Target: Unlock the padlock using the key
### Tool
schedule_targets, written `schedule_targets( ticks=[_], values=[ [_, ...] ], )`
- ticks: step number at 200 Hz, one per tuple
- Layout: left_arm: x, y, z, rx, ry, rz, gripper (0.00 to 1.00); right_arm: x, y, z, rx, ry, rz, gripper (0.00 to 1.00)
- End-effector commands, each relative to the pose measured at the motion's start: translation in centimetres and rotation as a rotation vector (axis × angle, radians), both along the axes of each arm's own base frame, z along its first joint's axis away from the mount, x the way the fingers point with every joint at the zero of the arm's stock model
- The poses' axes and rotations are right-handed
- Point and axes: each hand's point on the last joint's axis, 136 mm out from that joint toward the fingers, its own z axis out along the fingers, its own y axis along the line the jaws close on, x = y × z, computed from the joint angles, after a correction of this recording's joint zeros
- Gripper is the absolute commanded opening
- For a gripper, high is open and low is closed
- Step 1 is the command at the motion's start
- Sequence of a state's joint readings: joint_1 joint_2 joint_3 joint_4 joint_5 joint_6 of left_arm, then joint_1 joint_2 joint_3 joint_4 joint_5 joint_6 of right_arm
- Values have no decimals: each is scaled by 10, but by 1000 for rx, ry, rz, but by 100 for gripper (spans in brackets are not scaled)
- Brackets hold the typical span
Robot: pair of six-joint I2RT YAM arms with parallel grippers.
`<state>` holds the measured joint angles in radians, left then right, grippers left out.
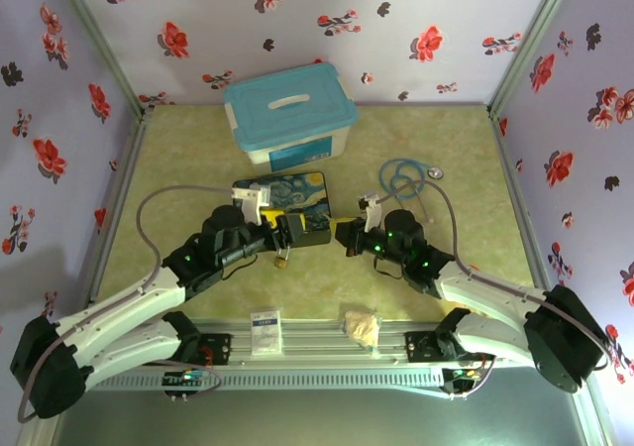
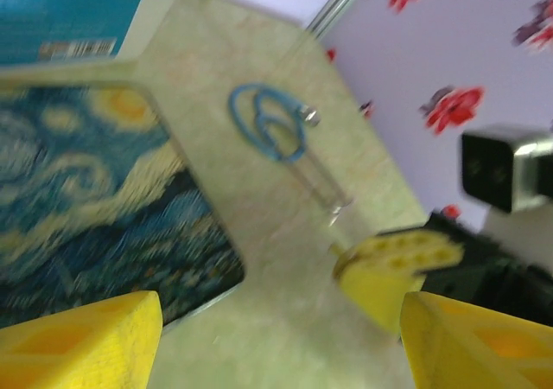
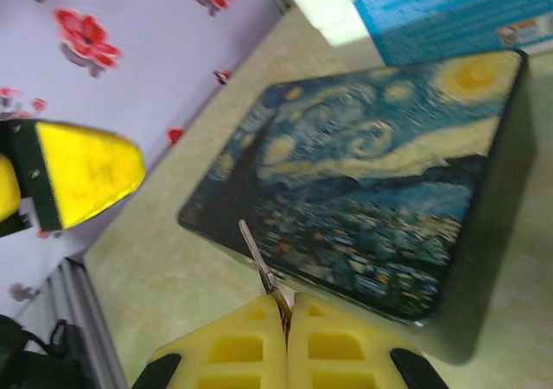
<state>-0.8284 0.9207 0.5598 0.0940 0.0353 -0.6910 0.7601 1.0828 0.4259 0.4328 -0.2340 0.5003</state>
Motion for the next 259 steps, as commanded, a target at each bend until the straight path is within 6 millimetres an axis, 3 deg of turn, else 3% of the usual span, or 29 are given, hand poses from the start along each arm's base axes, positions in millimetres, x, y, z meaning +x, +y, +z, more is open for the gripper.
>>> schedule_targets(
  ticks=[1, 56, 77, 82, 106, 128, 187, 204, 209, 259],
  values=[
    [-14, 17, -30, 37, 84, 38, 73, 4, -4, -8, -51, -12, -29, 1],
    [-42, 41, -100, 101, 236, 69, 69, 2, -3, -19, -72, 11, -24, 1],
    [-40, 46, -111, 151, 228, 76, 65, 1, 2, -20, -74, 16, -11, 1],
    [-43, 51, -126, 185, 244, 81, 64, 1, 3, -21, -76, 16, -8, 1],
    [-38, 59, -144, 265, 234, 110, 58, -2, 10, -20, -77, 17, 13, 1],
    [-33, 55, -152, 327, 219, 88, 52, -6, 14, -19, -82, 11, 24, 2],
    [-18, 48, -156, 369, 135, 72, 54, -8, 13, -22, -92, 18, 11, 1],
    [-19, 49, -165, 416, 152, 60, 55, -8, 12, -23, -98, 19, 1, 2],
    [-13, 43, -157, 407, 144, 62, 55, -7, 11, -23, -99, 20, -3, 2],
    [-9, 43, -166, 423, 149, 80, 53, -8, 9, -29, -105, 35, -14, 2]
  ],
)
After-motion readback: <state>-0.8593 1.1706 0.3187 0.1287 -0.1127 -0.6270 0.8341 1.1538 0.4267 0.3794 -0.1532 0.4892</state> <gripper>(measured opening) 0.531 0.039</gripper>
